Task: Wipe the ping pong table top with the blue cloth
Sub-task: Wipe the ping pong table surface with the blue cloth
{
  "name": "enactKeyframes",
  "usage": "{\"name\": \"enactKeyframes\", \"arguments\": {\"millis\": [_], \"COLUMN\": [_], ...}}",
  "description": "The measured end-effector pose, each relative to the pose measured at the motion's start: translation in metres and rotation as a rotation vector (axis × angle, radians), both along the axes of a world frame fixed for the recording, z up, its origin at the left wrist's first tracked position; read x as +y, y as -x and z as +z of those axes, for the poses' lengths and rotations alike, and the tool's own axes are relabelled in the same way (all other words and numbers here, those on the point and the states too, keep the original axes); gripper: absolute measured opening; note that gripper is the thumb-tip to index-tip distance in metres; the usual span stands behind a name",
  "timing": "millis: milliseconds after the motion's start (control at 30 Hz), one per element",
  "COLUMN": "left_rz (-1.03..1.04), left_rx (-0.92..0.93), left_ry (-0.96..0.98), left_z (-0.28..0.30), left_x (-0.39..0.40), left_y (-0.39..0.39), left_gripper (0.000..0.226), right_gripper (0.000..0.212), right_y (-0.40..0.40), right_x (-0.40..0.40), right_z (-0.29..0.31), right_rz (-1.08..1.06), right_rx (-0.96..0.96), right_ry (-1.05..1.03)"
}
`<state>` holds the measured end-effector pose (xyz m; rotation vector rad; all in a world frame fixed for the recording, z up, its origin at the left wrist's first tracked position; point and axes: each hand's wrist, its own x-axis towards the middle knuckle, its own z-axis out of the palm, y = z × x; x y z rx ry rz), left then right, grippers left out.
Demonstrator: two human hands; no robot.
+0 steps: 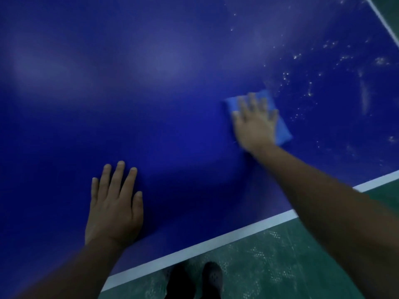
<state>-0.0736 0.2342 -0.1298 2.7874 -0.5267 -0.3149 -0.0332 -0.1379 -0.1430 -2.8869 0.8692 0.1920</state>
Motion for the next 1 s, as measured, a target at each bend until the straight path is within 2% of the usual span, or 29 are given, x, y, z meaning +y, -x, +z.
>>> {"name": "enactKeyframes", "arguments": {"millis": [100,167,233,333,367,400,467,567,633,667,700,767,800,833,867,900,1000], "left_rz": [0.000,0.001,-0.009,-0.018,-0.021,-0.020,-0.019,-0.018,-0.010,-0.007,-0.008,-0.009,-0.010,-0.014,-0.016,-0.014,0.009], "left_rx": [-0.001,0.007,0.007,0.004,0.003,0.001,-0.009,-0.041,-0.049,-0.051,-0.053,-0.062,-0.064,-0.061,-0.058,-0.062,-0.075], "left_ry": [-0.001,-0.003,-0.023,-0.059,-0.063,-0.063,-0.063,-0.077,-0.078,-0.074,-0.071,-0.082,-0.099,-0.113,-0.117,-0.112,-0.072], "left_z": [-0.001,0.001,0.003,0.002,0.001,0.000,-0.002,-0.006,-0.007,-0.007,-0.007,-0.007,-0.006,-0.005,-0.004,-0.003,0.003], "left_x": [0.000,-0.001,-0.001,-0.001,0.000,0.000,-0.001,0.001,0.001,0.000,0.000,-0.001,0.000,-0.001,-0.002,-0.002,-0.020], "left_y": [0.000,0.000,0.001,0.001,0.001,0.001,0.001,0.002,0.002,0.003,0.004,0.004,0.004,0.004,0.006,0.008,0.028], "left_gripper": [0.069,0.069,0.070,0.071,0.071,0.071,0.069,0.068,0.067,0.067,0.067,0.068,0.069,0.071,0.073,0.074,0.075], "right_gripper": [0.059,0.059,0.057,0.052,0.051,0.052,0.054,0.057,0.058,0.058,0.057,0.055,0.054,0.054,0.055,0.055,0.057], "right_y": [0.039,0.055,0.065,0.105,0.119,0.127,0.136,0.143,0.137,0.131,0.128,0.138,0.151,0.162,0.168,0.173,0.187], "right_x": [-0.070,-0.049,0.016,0.111,0.115,0.101,0.048,-0.022,-0.018,0.003,0.030,0.086,0.101,0.097,0.077,0.048,-0.045], "right_z": [0.014,0.013,0.006,-0.004,-0.005,-0.002,0.002,0.015,0.016,0.015,0.012,0.003,0.000,0.000,0.002,0.002,0.010], "right_rz": [-0.487,-0.562,-0.349,0.332,0.477,0.516,0.319,-0.202,-0.438,-0.441,-0.346,0.089,0.330,0.476,0.509,0.429,-0.032], "right_rx": [-0.007,-0.030,-0.065,-0.092,-0.066,-0.039,-0.010,0.039,0.004,-0.001,-0.021,-0.067,-0.051,-0.031,-0.009,0.008,0.074], "right_ry": [-0.088,-0.068,-0.009,0.015,0.009,-0.007,0.036,0.004,-0.034,-0.037,-0.031,-0.007,0.004,0.009,0.005,0.019,0.028]}}
